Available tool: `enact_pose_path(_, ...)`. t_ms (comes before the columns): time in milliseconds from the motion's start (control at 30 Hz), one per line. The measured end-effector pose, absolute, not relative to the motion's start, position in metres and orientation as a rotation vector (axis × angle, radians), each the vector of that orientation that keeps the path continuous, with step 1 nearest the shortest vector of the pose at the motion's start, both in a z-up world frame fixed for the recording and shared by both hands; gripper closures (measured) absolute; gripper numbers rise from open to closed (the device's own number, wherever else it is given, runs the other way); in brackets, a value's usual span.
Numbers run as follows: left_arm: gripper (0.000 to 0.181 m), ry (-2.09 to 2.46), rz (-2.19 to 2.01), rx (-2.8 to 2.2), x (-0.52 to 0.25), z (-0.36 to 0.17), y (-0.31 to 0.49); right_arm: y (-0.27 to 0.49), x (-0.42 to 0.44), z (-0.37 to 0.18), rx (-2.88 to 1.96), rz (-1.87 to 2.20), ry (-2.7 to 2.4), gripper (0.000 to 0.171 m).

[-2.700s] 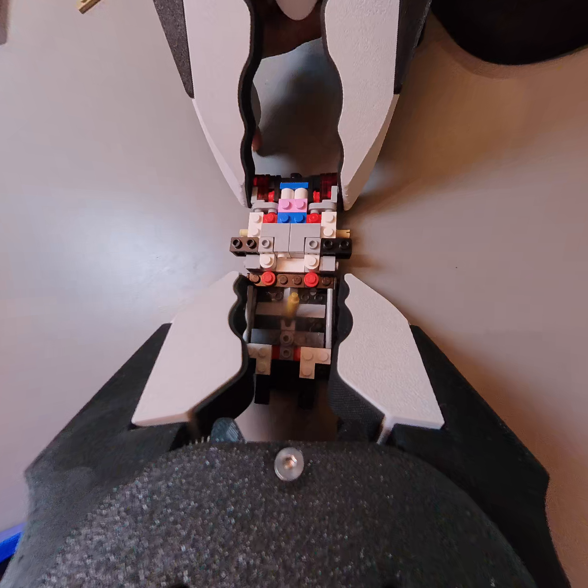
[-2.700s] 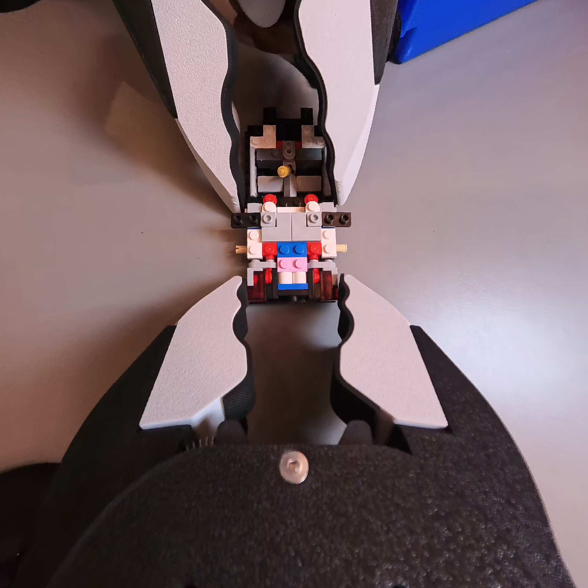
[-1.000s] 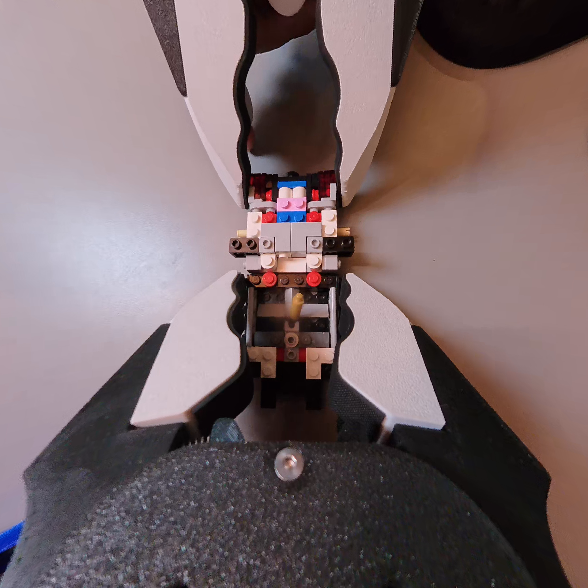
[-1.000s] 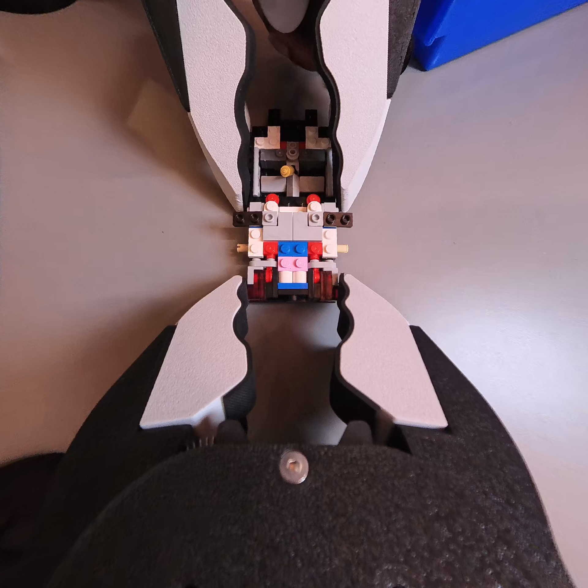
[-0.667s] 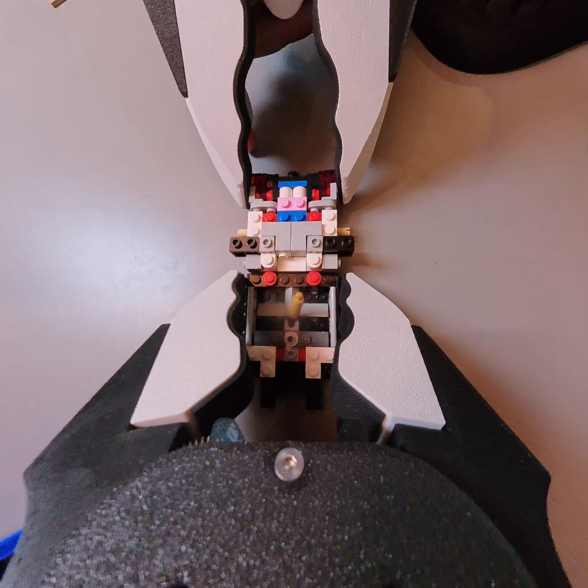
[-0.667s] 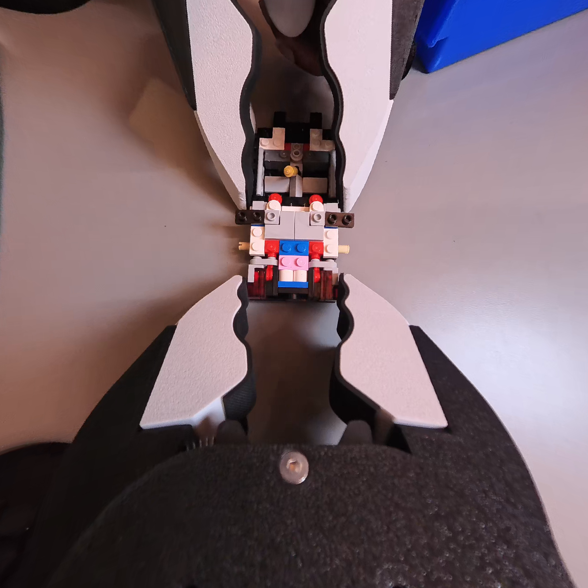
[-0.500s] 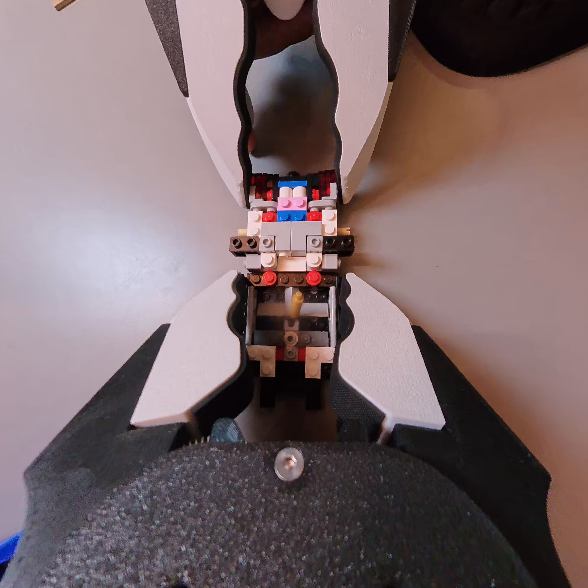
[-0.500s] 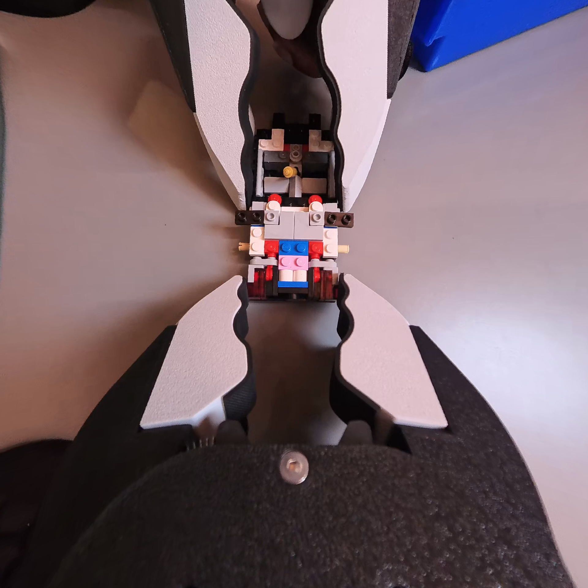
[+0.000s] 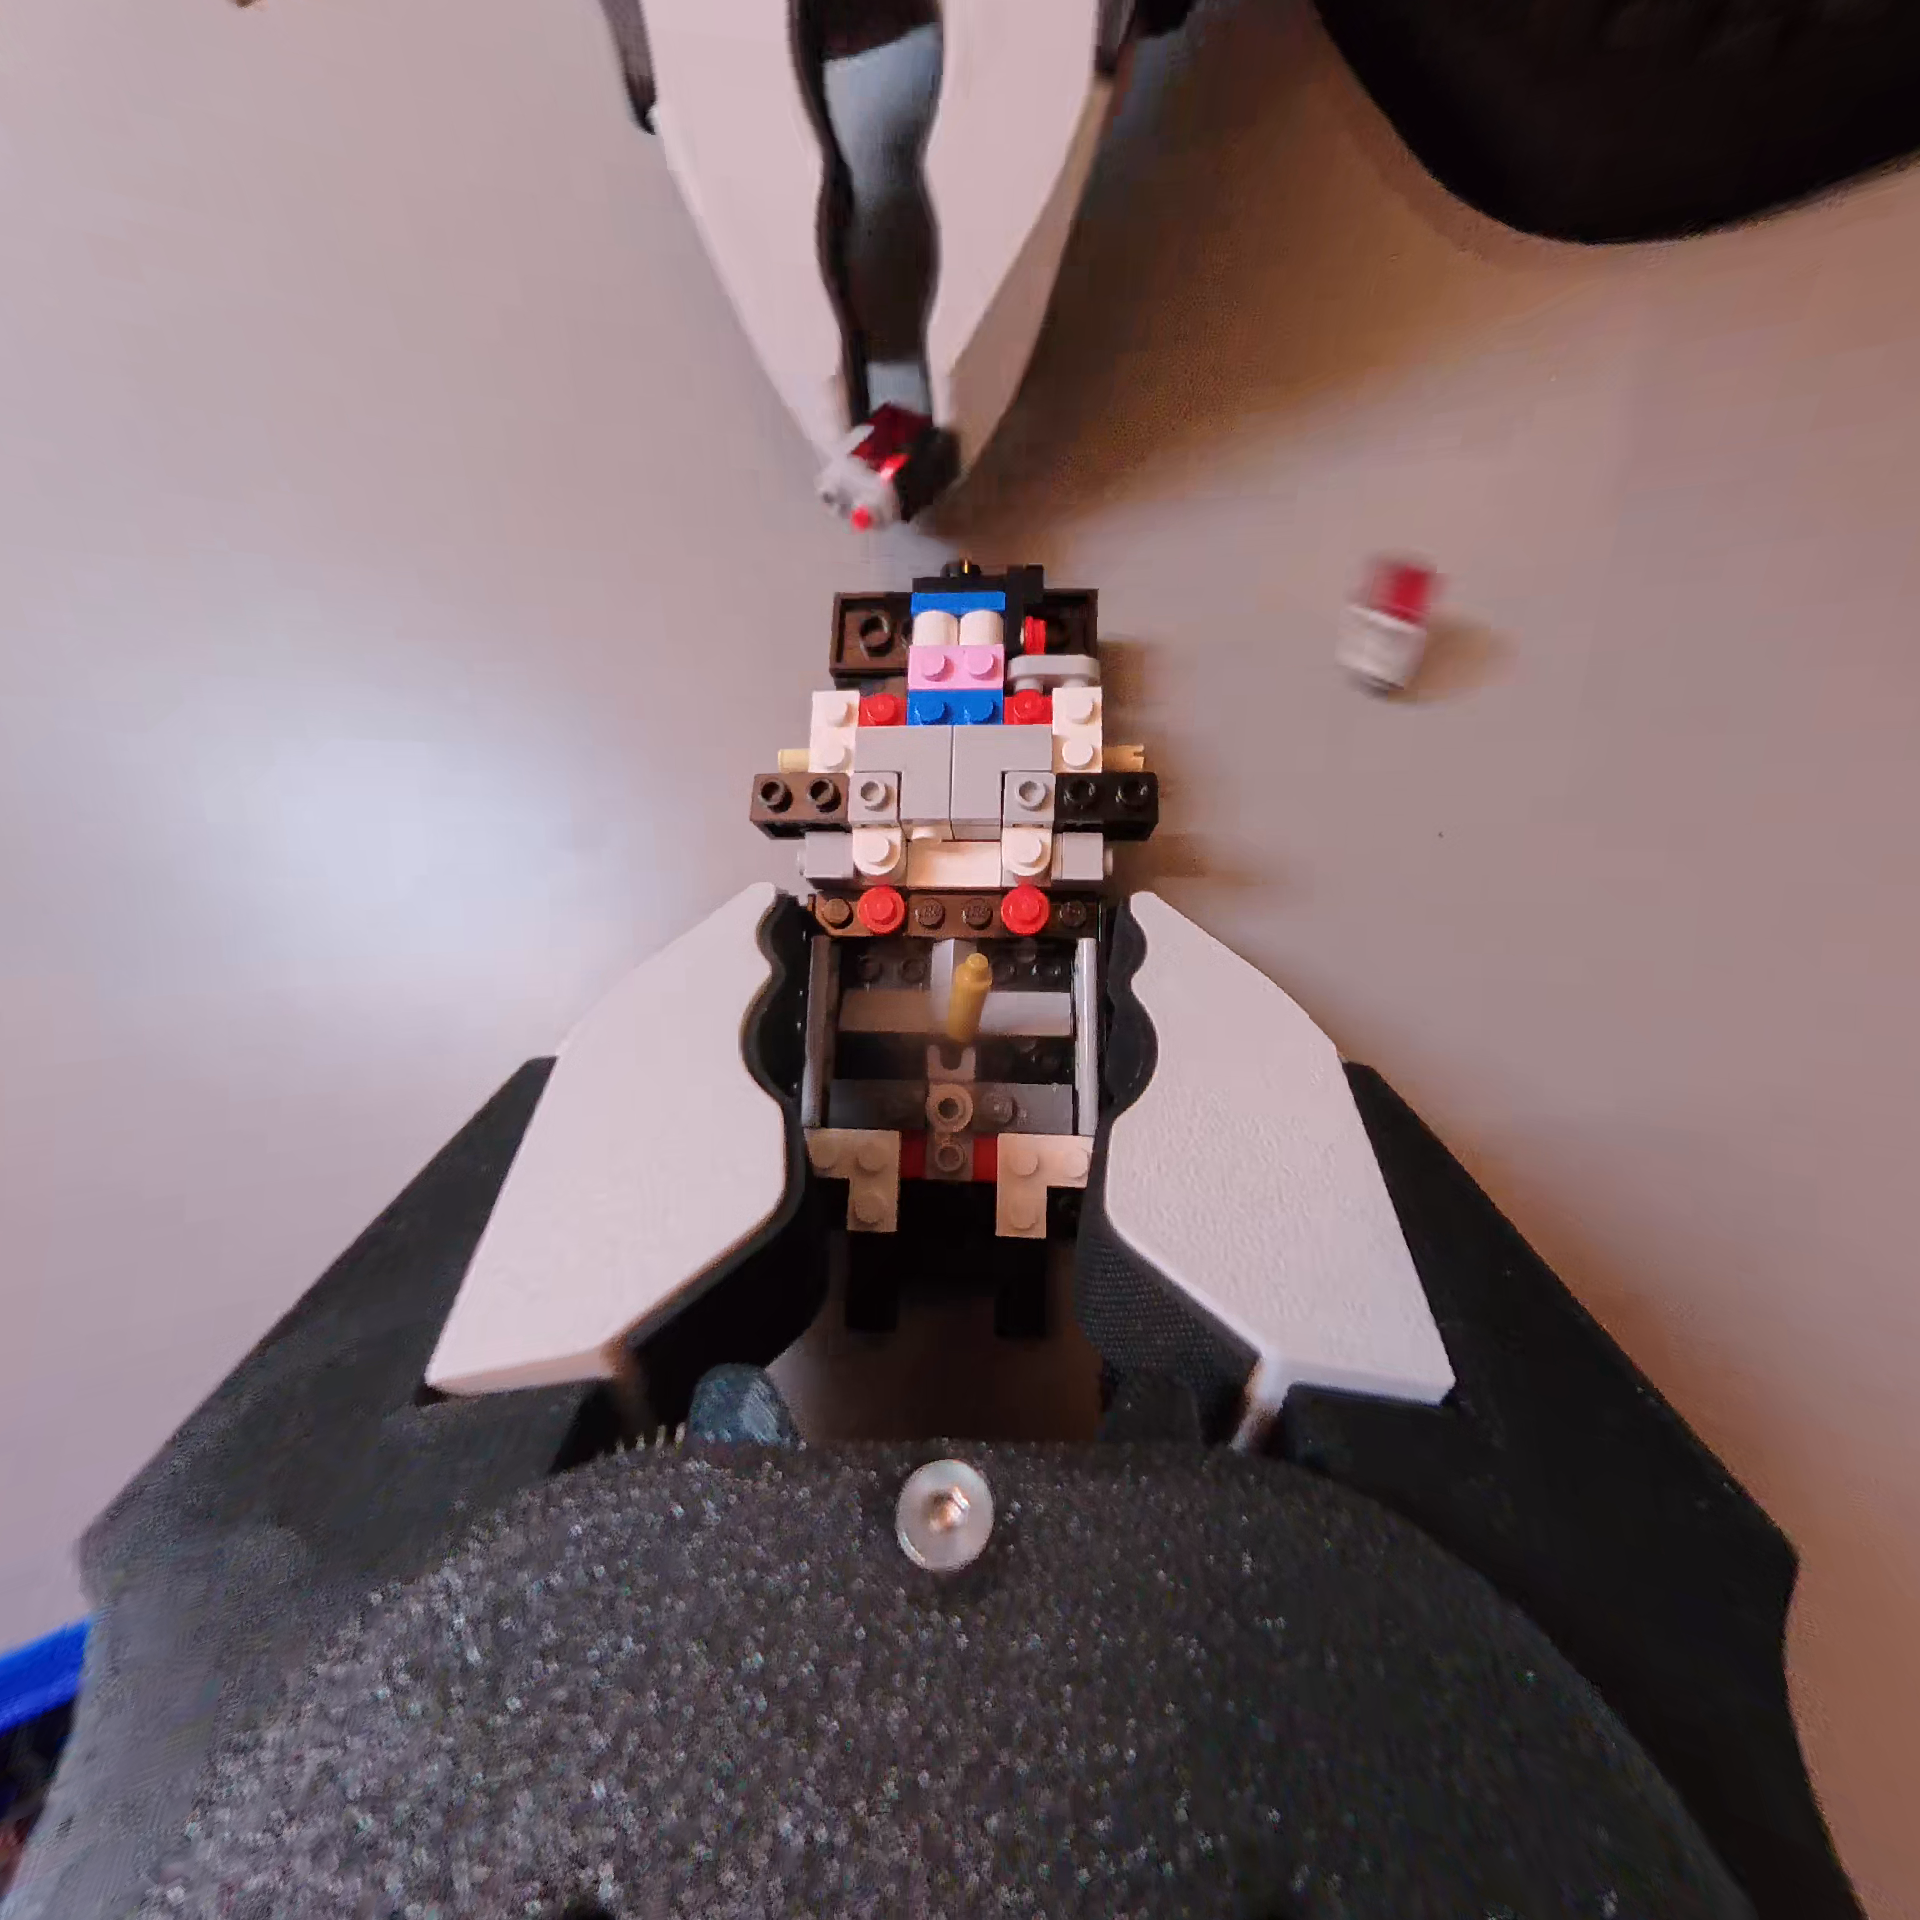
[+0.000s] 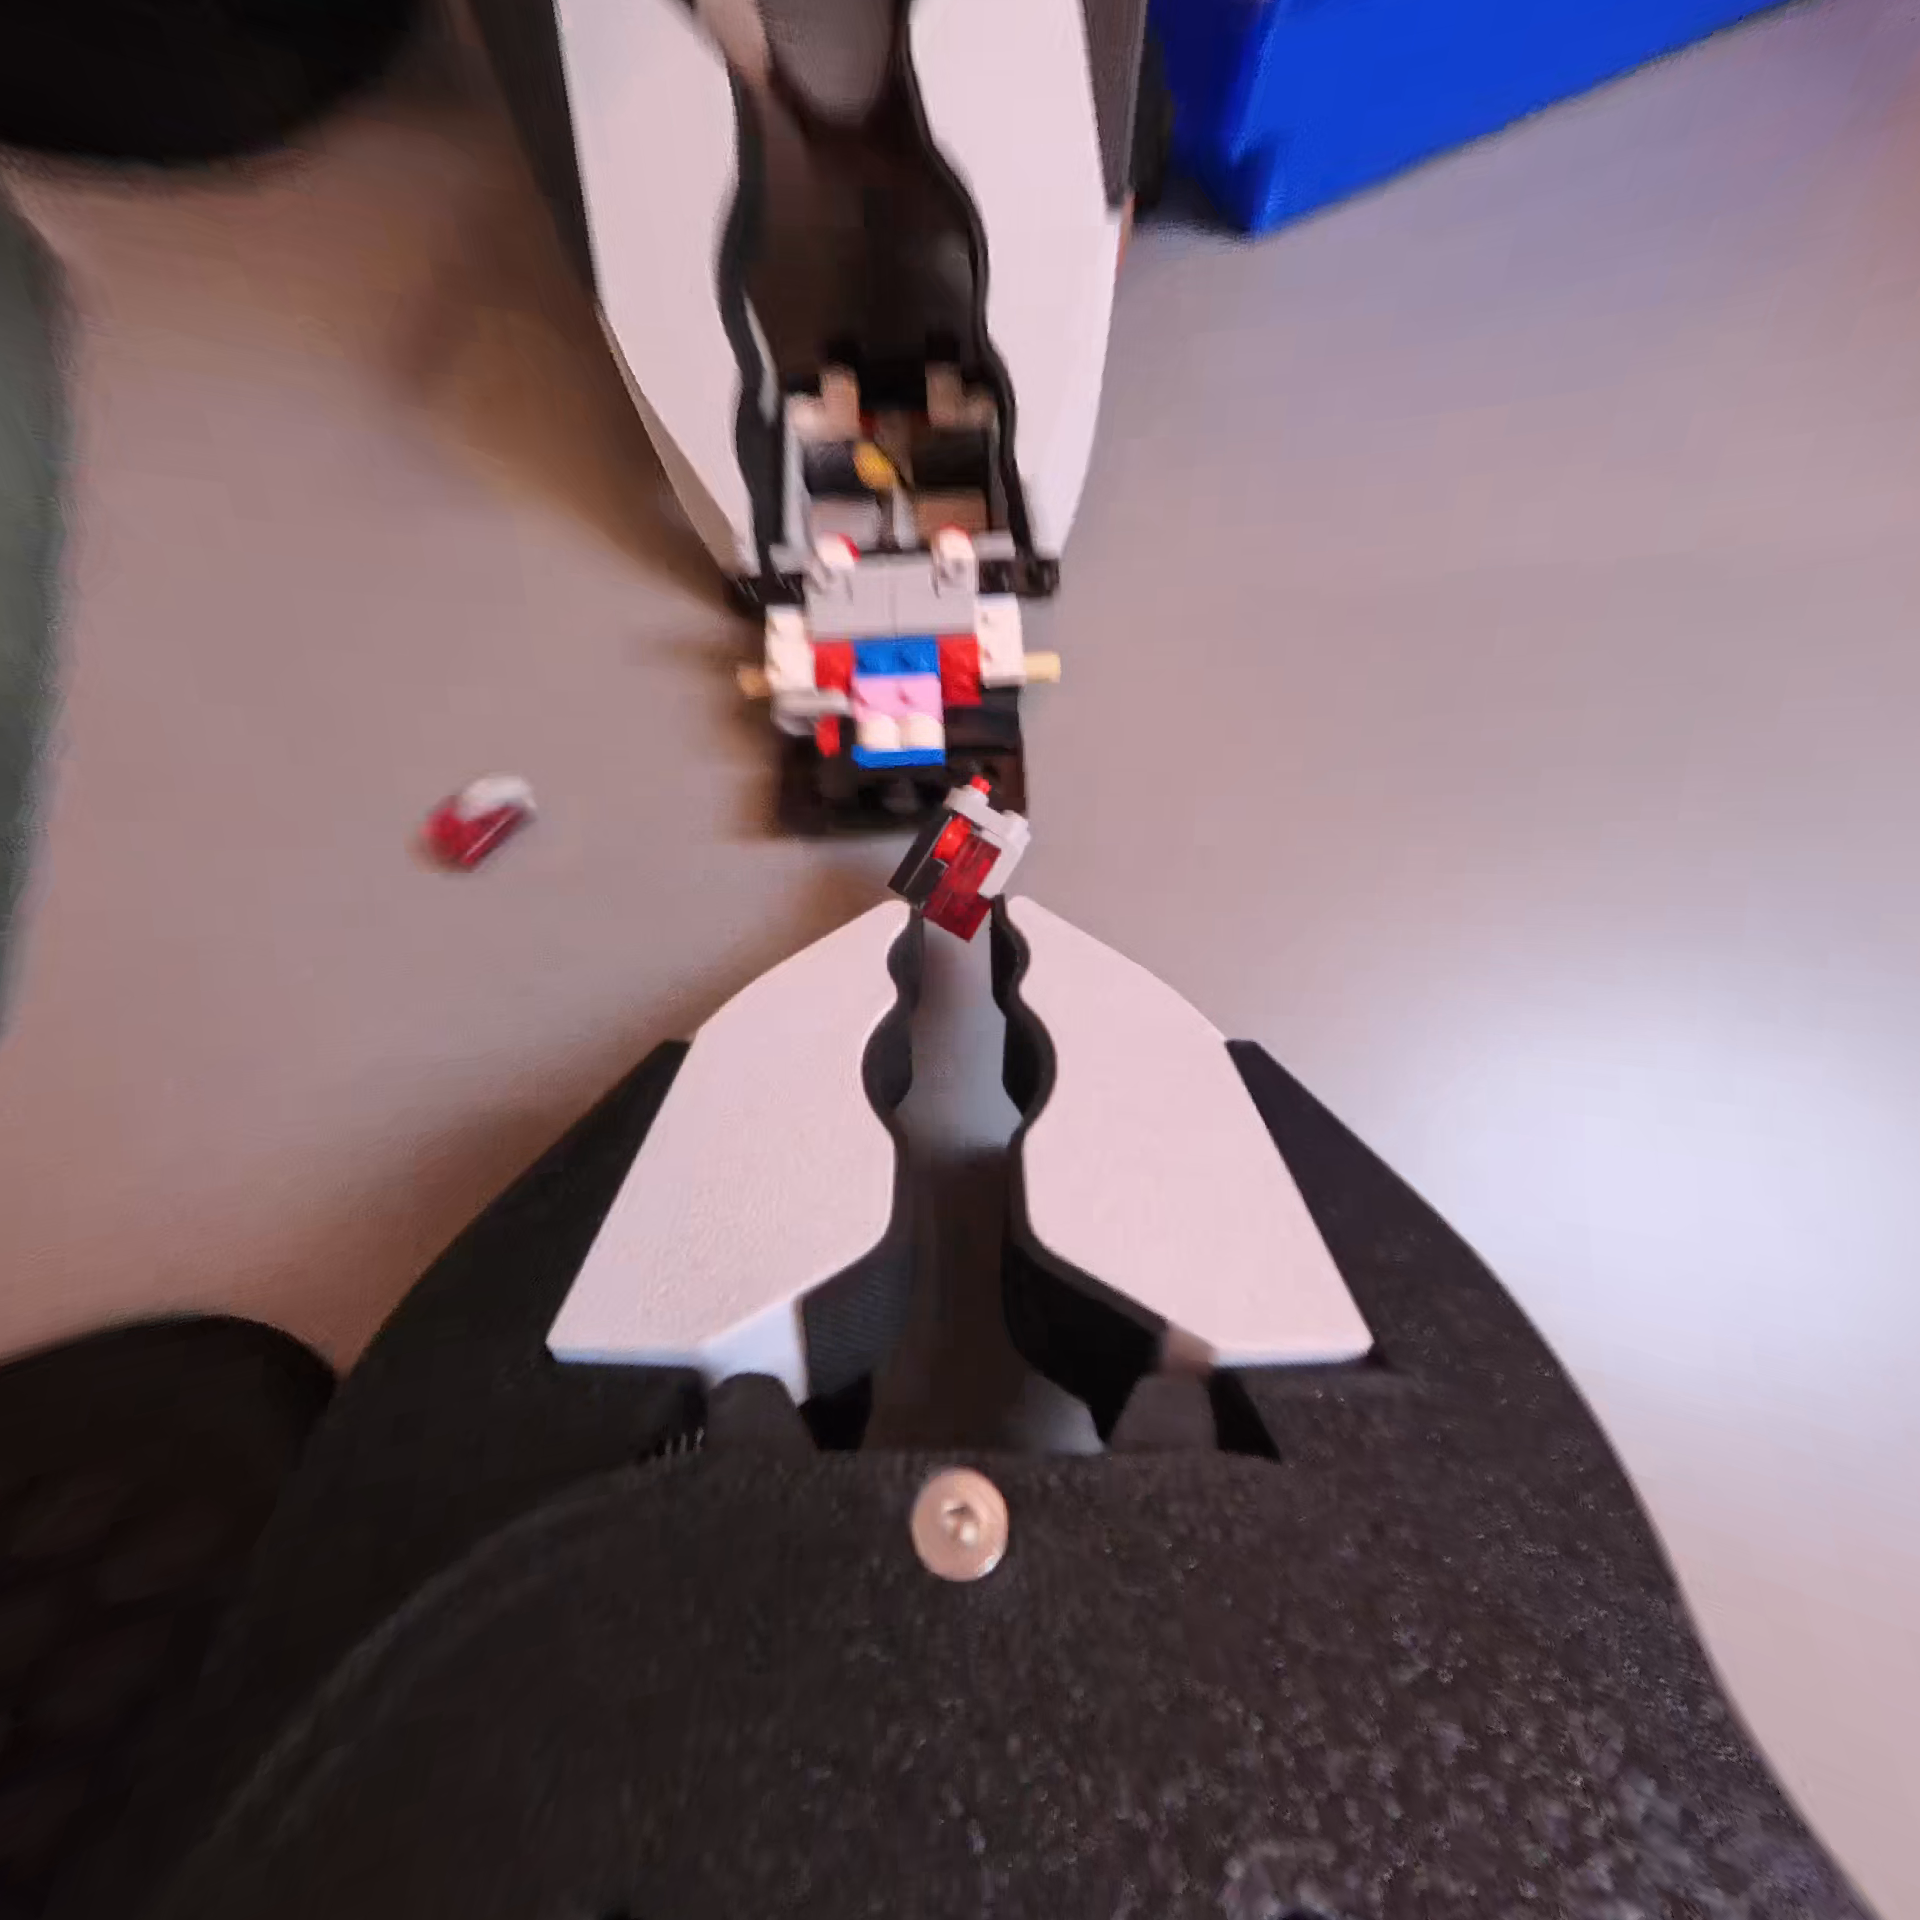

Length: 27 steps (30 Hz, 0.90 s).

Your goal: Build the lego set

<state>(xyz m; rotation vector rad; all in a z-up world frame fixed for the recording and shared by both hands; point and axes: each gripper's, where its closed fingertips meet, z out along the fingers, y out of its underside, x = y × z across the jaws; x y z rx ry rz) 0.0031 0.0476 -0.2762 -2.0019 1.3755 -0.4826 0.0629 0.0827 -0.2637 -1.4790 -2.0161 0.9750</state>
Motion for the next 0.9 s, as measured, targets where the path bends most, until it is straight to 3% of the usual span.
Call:
enact_pose_path(333,0.125,1.368,-0.460,-2.016,0.001,-0.277,0.048,0.086,0.067,-0.259,-1.458,0.817,-2.019,0.152)
enact_pose_path(567,0.125,1.350,-0.451,-2.011,0.000,-0.277,0.051,0.093,0.066,-0.267,-1.531,0.778,-2.002,0.133)
enact_pose_path(633,0.125,1.350,-0.451,-2.010,0.000,-0.277,0.051,0.095,0.064,-0.272,-1.547,0.749,-2.011,0.133)
enact_pose_path(733,0.125,1.344,-0.447,-2.011,0.000,-0.277,0.052,0.094,0.061,-0.277,-1.568,0.718,-2.035,0.147)
enact_pose_path(900,0.125,1.333,-0.441,-2.011,0.000,-0.277,0.054,0.074,0.071,-0.277,-1.553,0.762,-2.147,0.148)
